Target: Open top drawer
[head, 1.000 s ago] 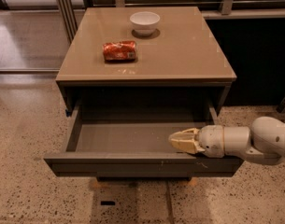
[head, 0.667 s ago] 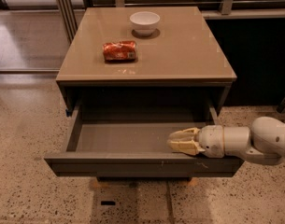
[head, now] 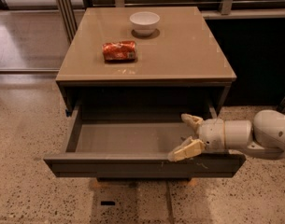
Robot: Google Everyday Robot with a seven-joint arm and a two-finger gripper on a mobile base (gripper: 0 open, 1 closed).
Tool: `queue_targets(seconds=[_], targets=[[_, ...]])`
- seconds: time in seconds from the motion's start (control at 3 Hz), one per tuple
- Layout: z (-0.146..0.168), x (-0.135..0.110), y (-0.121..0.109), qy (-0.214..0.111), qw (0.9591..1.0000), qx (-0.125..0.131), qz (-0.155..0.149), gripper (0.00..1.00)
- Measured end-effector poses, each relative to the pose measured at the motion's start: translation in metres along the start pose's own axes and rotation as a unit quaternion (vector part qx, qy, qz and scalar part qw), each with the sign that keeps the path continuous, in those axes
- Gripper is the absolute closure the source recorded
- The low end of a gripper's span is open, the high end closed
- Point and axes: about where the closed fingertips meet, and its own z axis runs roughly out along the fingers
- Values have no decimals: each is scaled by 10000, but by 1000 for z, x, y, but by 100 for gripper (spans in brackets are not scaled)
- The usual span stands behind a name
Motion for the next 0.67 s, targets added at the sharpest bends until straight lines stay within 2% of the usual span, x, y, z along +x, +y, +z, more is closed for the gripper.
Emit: queue_targets(seconds=[0.33,0.67], targets=[[-5,-31,2,38,9989,36,-459,0],[-5,-34,2,41,9987,44,-498,0]])
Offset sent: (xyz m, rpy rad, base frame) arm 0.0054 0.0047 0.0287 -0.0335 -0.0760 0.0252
